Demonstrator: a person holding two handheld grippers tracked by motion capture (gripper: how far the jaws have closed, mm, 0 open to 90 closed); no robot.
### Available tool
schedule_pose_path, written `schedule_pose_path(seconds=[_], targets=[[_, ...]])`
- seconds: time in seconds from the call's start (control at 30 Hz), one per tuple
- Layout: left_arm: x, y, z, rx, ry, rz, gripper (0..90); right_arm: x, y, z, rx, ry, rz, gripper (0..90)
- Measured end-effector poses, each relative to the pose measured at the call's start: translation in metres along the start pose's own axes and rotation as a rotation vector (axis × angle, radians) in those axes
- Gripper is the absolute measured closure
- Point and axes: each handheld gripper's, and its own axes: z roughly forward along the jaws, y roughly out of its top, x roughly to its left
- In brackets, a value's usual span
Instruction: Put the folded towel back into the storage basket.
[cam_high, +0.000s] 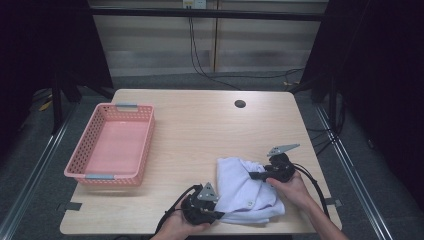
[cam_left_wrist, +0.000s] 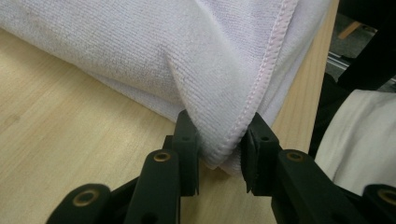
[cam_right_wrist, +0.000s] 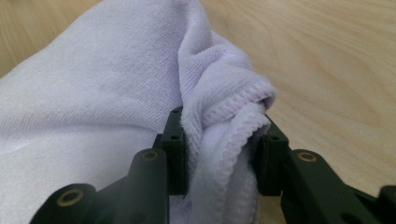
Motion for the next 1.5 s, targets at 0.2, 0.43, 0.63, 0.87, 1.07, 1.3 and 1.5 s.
schedule_pose_path(seconds=[0.2, 0.43, 0.63, 0.87, 1.07, 1.3, 1.5], targets=[[0.006, 0.004, -0.008, -0.054, -0.061, -0.067, 74.3, -0.001, 0.005, -0.003, 0.002, 0.004, 0.032, 68.7], [0.009, 0.012, -0.024, -0.095, -0.063, -0.065, 75.2, -0.001, 0.018, -0.008, -0.033, 0.023, 0.039, 69.4], [0.011, 0.020, -0.040, -0.145, -0.060, -0.062, 75.2, -0.001, 0.033, -0.018, -0.075, 0.042, 0.035, 69.6], [0.022, 0.027, -0.062, -0.200, -0.048, -0.072, 75.3, 0.001, 0.060, -0.024, -0.116, 0.058, 0.021, 69.7], [0.033, 0.025, -0.079, -0.231, -0.027, -0.083, 75.3, 0.004, 0.082, -0.019, -0.132, 0.079, 0.009, 69.7], [0.044, 0.016, -0.096, -0.255, 0.019, -0.105, 75.6, 0.010, 0.109, -0.009, -0.165, 0.106, -0.030, 69.9], [0.054, 0.011, -0.118, -0.305, 0.051, -0.135, 75.8, 0.019, 0.133, 0.001, -0.181, 0.115, -0.060, 70.0]])
